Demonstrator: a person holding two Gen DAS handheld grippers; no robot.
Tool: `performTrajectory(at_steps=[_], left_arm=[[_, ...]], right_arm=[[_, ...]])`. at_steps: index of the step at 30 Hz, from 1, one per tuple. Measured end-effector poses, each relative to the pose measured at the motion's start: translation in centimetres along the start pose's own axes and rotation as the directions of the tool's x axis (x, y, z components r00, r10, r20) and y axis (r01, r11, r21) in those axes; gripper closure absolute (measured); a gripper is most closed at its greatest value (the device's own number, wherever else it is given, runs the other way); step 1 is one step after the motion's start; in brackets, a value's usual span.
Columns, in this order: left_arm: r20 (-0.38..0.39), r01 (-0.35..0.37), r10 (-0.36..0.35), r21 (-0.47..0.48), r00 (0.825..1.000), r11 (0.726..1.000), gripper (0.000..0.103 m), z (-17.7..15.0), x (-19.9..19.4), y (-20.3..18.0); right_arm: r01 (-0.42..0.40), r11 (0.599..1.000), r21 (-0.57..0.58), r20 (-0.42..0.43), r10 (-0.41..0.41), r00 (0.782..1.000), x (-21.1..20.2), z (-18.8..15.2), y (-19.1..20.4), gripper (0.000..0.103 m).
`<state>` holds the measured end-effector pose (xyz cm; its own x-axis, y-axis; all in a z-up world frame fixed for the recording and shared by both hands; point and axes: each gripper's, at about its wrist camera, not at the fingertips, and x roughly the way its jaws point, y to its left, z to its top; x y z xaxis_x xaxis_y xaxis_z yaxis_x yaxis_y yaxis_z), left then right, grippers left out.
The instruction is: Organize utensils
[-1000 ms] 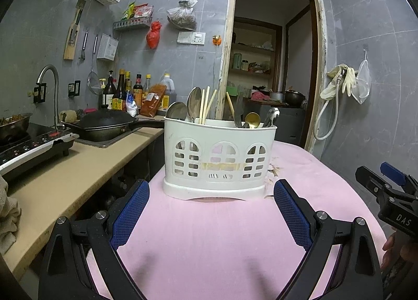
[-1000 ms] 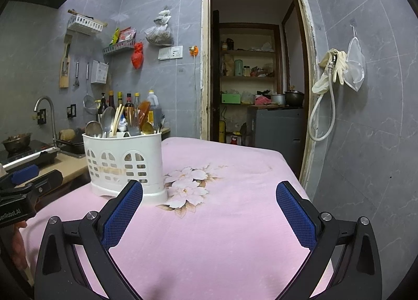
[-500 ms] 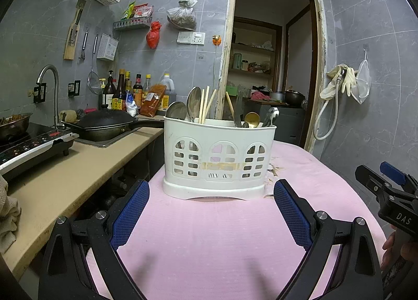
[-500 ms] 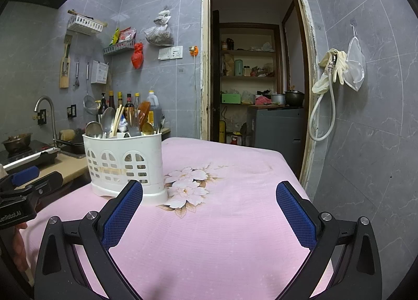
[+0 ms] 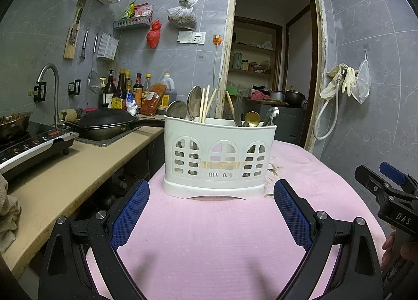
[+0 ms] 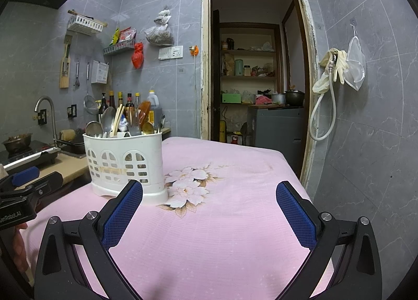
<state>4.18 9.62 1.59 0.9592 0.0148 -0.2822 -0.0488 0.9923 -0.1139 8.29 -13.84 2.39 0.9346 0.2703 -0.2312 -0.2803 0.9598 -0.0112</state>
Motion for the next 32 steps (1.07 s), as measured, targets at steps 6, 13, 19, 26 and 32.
performTrajectory(at_steps=[6, 13, 19, 26, 32], left_arm=[[-0.001, 0.005, -0.005, -0.002, 1.0, 1.0, 0.01, -0.07, -0.05, 0.02], [0.009, -0.015, 0.015, -0.003, 1.0, 1.0, 0.01, -0.08, -0.14, 0.14], [0.01, -0.026, 0.026, 0.004, 1.0, 1.0, 0.01, -0.12, 0.06, 0.16], [0.017, -0.041, 0.04, 0.037, 0.999, 0.999, 0.01, -0.14, 0.13, -0.18], [0.025, -0.04, 0.039, 0.05, 0.999, 0.998, 0.01, -0.09, 0.08, -0.29]], right_arm=[[-0.001, 1.0, 0.0, 0.0, 0.001, 1.0, 0.05, -0.02, 0.06, 0.0], [-0.003, 1.0, 0.001, -0.001, 0.003, 1.0, 0.08, -0.04, 0.19, 0.0], [-0.008, 1.0, 0.0, -0.003, 0.008, 1.0, 0.09, -0.14, 0.49, 0.0], [-0.004, 1.0, -0.005, -0.005, 0.004, 1.0, 0.16, -0.18, 0.58, 0.0], [-0.005, 1.0, -0.006, -0.007, 0.005, 1.0, 0.17, -0.19, 0.76, 0.0]])
